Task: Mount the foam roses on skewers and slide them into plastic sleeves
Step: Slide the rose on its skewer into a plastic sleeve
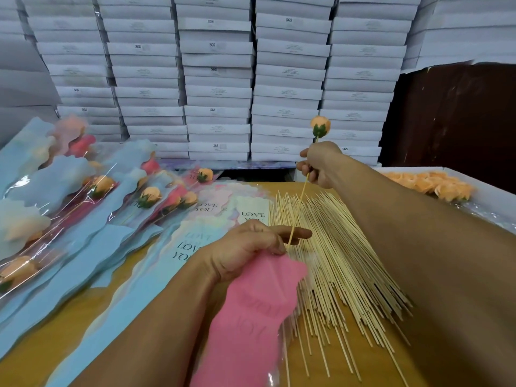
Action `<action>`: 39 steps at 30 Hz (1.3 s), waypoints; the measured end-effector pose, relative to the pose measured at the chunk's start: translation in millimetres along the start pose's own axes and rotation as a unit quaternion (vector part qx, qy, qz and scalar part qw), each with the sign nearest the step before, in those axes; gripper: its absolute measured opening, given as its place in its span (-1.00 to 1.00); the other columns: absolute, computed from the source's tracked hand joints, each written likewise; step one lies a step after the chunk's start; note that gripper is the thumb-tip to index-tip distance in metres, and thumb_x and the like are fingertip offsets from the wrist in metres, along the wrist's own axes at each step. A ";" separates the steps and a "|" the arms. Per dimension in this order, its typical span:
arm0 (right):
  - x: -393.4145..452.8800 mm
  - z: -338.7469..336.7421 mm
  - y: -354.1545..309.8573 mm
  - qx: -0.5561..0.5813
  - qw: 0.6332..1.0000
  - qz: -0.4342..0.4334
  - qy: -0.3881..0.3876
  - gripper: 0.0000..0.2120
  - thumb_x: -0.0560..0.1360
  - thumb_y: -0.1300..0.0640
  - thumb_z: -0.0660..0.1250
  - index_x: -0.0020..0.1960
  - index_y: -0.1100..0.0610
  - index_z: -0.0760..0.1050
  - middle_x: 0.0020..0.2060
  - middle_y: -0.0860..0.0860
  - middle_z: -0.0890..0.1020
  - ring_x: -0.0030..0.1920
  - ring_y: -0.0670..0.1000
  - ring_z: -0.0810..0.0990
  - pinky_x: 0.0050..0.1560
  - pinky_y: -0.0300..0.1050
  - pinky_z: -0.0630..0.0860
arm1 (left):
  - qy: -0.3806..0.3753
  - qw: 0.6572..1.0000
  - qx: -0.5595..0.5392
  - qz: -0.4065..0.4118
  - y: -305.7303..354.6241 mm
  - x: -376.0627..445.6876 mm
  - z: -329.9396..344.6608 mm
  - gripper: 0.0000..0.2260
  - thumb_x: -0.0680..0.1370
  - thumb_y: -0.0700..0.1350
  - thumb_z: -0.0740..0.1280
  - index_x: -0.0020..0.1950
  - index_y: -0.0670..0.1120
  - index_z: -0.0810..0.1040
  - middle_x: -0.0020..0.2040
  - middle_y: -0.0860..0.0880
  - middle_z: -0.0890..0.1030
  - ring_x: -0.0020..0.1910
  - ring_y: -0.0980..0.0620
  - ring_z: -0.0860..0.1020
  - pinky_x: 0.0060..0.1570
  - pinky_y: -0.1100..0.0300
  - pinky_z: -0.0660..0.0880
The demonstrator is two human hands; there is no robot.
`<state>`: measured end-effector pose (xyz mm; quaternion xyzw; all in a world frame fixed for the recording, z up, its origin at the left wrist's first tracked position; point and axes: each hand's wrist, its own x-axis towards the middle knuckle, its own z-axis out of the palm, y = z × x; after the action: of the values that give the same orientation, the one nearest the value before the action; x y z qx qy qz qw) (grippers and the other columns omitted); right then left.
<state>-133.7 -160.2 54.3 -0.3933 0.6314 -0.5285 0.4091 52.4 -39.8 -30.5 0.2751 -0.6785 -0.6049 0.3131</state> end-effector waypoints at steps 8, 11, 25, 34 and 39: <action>-24.4 7.9 17.4 0.015 0.998 0.006 -0.054 -0.73 0.62 0.30 0.02 0.15 0.21 0.47 -0.33 0.17 0.58 -0.55 -0.04 0.38 -0.60 -0.31 0.24 | 0.056 0.998 -0.011 0.018 1.0 4.5 0.8 -0.79 0.35 -0.25 0.26 -0.40 -0.14 0.68 0.19 -0.17 0.67 0.11 -0.09 0.54 0.19 0.09 0.45; -38.4 8.9 23.7 0.037 0.994 0.021 -0.100 -0.76 0.61 0.28 0.11 0.16 0.23 0.51 -0.40 0.16 0.63 -0.57 -0.01 0.48 -0.61 -0.30 0.30 | 0.095 0.995 -0.015 -0.004 -2.0 6.3 -2.2 -0.80 0.36 -0.21 0.29 -0.23 -0.25 0.70 0.19 -0.27 0.64 -0.01 -0.14 0.53 0.04 0.07 0.45; -87.0 -4.3 69.6 -0.005 0.944 0.010 -0.328 -0.77 0.55 -0.06 0.36 0.13 -0.06 0.71 0.13 0.08 0.66 0.14 0.14 0.59 0.38 0.11 0.46 | 0.218 0.972 -0.089 -0.016 -1.7 9.5 -9.9 -0.83 0.56 -0.21 0.34 -0.11 -0.22 0.71 -0.20 -0.23 0.61 -0.30 -0.06 0.55 -0.26 0.14 0.49; -91.7 -13.8 84.3 0.006 0.937 -0.061 -0.344 -0.74 0.59 -0.11 0.34 0.12 -0.03 0.72 0.13 -0.01 0.72 0.20 0.09 0.65 0.28 0.05 0.57 | 0.164 0.977 -0.139 -0.009 -2.1 10.1 -3.2 -0.84 0.58 -0.22 0.30 -0.08 -0.24 0.66 -0.21 -0.17 0.62 -0.29 -0.03 0.57 -0.23 0.17 0.52; -87.6 -20.2 79.4 0.090 0.965 -0.059 -0.240 -0.73 0.60 -0.18 0.31 0.24 -0.12 0.56 0.08 0.06 0.68 -0.18 0.00 0.68 -0.25 -0.10 0.56 | 0.083 0.987 -0.132 -0.028 -2.0 8.4 -3.1 -0.64 0.46 -0.12 0.37 0.13 -0.37 0.61 -0.09 -0.24 0.62 -0.20 -0.09 0.58 -0.10 0.10 0.52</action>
<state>-126.5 -61.4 -13.3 -0.5067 0.4404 -0.4964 0.5504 49.3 -48.4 -31.6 0.2998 -0.5564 -0.6727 0.3847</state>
